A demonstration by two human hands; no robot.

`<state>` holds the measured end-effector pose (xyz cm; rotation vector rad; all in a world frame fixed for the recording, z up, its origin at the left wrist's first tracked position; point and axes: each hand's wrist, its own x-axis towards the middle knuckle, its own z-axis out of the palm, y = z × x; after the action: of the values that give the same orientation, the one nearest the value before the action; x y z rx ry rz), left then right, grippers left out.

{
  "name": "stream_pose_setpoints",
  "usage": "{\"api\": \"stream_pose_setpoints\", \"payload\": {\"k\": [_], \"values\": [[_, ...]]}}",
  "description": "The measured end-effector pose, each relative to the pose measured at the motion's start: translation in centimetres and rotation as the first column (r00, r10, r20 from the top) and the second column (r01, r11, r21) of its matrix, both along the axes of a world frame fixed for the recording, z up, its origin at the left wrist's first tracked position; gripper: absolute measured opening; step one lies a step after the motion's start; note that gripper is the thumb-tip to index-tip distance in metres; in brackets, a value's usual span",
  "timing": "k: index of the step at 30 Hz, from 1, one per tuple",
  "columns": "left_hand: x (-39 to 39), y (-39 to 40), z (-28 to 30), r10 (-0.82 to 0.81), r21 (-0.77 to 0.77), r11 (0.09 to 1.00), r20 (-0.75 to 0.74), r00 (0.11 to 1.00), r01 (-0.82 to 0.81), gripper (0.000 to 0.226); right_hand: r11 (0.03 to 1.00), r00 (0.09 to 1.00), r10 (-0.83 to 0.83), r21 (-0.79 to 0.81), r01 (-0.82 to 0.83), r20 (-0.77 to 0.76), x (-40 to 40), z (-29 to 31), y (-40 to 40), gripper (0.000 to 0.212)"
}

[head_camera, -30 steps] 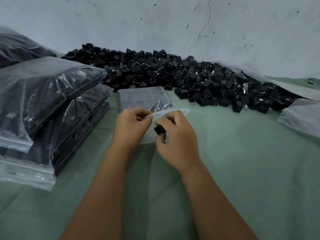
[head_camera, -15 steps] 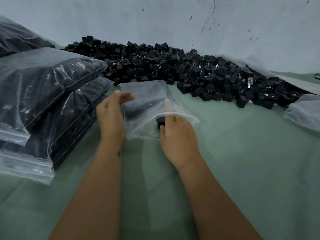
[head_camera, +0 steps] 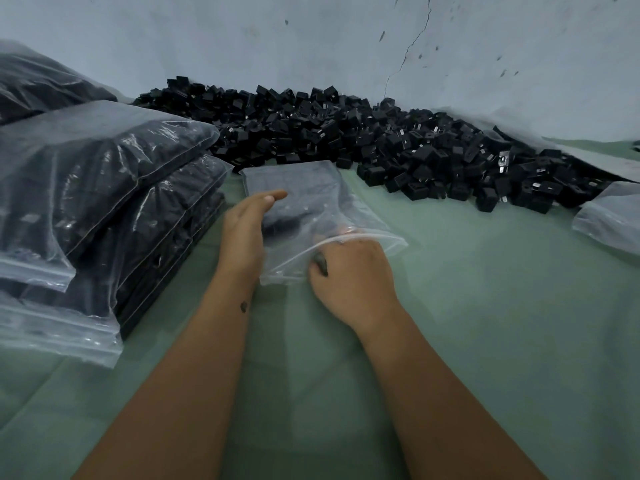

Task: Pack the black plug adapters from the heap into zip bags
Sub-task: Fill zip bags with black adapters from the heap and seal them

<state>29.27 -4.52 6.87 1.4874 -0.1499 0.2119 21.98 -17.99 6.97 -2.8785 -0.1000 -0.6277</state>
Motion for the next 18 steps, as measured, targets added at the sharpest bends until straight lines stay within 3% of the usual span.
{"api": "stream_pose_setpoints", "payload": {"k": [7, 11, 15, 18], "values": [[0.5, -0.7, -0.4, -0.017, 0.079, 0.997, -0.051, 0.999, 0.021, 0.025, 0.997, 0.999, -0.010, -0.075, 0.006, -0.052, 0.7, 0.0, 0.3, 0.029], [0.8, -0.8, -0.7, -0.005, 0.133, 0.991, -0.055, 0.998, 0.012, 0.024, 0.999, 0.999, -0.015, -0.044, 0.013, -0.047, 1.5, -0.4, 0.7, 0.018], [1.1, -0.9, -1.0, 0.015, 0.137, 0.991, -0.061, 0.998, -0.006, 0.024, 0.996, 0.999, 0.006, -0.084, -0.009, -0.034, 2.9, -0.8, 0.8, 0.040], [1.2, -0.9, -1.0, 0.022, 0.153, 0.988, -0.060, 0.998, -0.013, 0.024, 0.994, 0.999, 0.016, -0.104, -0.021, -0.043, 3.2, -1.0, 0.9, 0.045]]}}
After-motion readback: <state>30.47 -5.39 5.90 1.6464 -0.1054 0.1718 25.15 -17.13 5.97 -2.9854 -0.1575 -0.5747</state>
